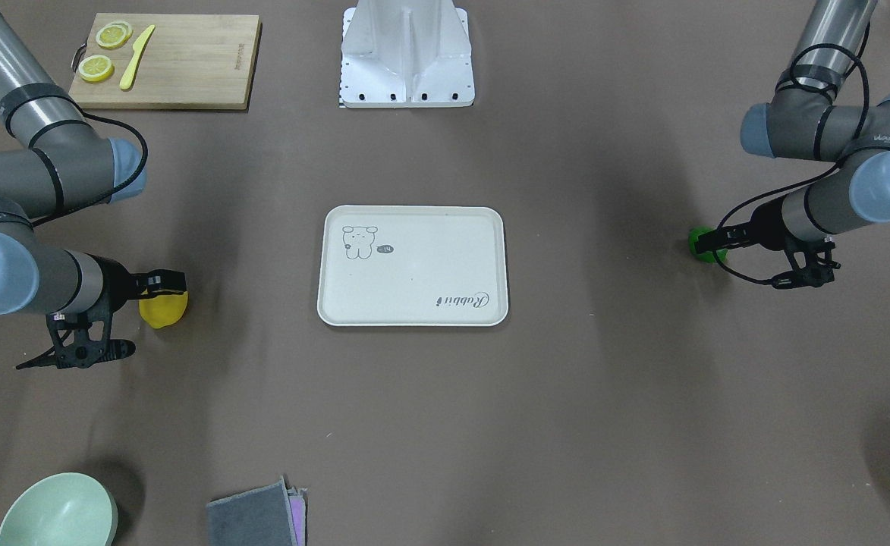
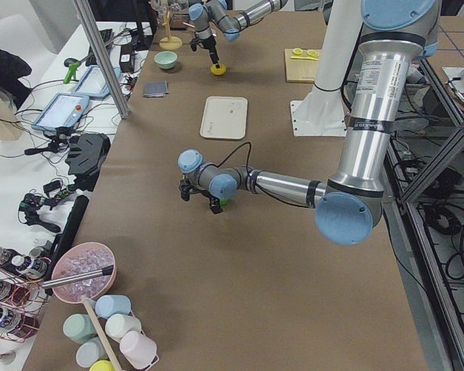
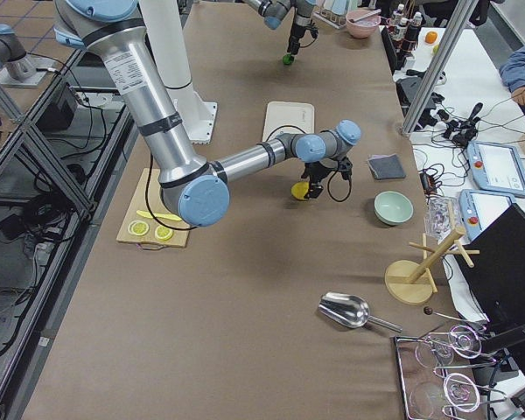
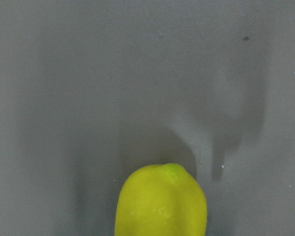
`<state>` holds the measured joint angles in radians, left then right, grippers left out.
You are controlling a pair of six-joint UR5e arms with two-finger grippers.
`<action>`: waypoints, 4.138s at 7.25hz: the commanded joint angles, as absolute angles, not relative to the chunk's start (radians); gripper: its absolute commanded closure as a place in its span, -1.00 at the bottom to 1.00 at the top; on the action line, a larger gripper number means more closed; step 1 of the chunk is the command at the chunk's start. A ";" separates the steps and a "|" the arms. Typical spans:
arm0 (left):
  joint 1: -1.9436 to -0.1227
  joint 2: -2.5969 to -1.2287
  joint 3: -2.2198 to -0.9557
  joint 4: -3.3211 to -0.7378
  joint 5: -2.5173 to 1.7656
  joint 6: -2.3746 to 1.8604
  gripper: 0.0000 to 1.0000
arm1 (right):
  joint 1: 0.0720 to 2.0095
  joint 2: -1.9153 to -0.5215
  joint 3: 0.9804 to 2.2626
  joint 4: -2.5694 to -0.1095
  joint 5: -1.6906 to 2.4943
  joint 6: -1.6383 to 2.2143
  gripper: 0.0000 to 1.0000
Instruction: Place all lemons on tray
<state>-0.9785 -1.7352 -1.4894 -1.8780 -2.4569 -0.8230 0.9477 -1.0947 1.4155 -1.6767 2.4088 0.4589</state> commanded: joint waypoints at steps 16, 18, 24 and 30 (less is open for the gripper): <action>-0.849 -2.279 -1.324 -1.924 -2.530 -0.916 1.00 | 0.824 -0.827 1.292 -1.328 2.537 0.712 0.57; -0.744 -2.321 -1.298 -2.035 -2.394 -1.054 1.00 | 0.792 -0.827 1.267 -1.310 2.534 0.712 0.53; -0.715 -2.329 -1.265 -2.100 -2.368 -1.118 -0.95 | 0.767 -0.830 1.239 -1.310 2.559 0.866 0.08; -1.014 -2.096 -1.489 -1.997 -2.361 -0.990 -0.95 | 0.871 -0.840 1.250 -1.304 2.560 0.856 -0.99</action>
<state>-0.9114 -2.1554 -1.4425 -2.0296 -2.3636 -1.0719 0.8066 -0.8310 1.2439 -1.3064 2.5588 0.8656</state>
